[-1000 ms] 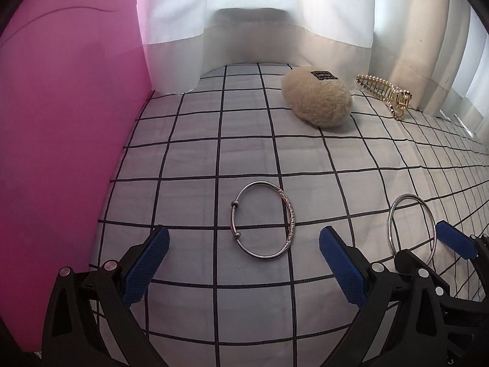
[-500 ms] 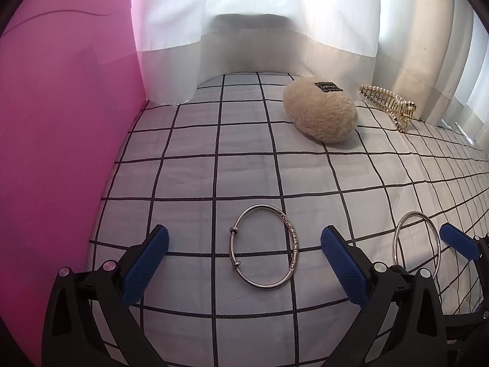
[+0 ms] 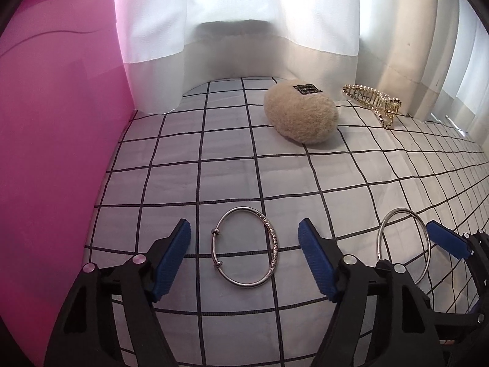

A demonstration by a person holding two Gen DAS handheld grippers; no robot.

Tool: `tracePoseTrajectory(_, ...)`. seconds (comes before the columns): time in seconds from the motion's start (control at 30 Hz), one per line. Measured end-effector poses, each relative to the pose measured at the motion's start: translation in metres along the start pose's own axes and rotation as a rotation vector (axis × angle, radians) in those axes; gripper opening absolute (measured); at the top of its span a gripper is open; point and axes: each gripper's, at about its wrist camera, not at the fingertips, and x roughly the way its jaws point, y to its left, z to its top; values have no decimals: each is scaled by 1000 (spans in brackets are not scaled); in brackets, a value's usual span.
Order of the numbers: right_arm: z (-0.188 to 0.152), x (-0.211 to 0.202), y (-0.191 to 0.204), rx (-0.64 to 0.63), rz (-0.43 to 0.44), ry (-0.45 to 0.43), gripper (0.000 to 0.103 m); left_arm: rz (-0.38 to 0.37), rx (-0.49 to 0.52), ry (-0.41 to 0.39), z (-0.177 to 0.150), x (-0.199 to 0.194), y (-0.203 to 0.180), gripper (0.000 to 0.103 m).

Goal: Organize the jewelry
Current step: 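Lower the left tool around the silver bangle while the right tool reaches the large ring, then close the left tool on the bangle while the right tool closes on the large ring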

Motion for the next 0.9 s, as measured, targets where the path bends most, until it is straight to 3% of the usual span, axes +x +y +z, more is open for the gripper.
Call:
tracePoseTrajectory(0.07,0,0,-1,2,4,-1,72,-9,10,-2,0,-2,-4,53)
tracePoseTrajectory(0.1,0,-1,-1,1,4,-1,72,-17,17,-5,1,-2,-6,41)
tracePoseTrajectory(0.6,-9,-13,-7,33,31,-6,71,13,25,-28,-8,-30,-4,40)
tracePoseTrajectory(0.9,-9,-39,-15,24,37,-37,71,17,-19,-48,-16,-62,4,40)
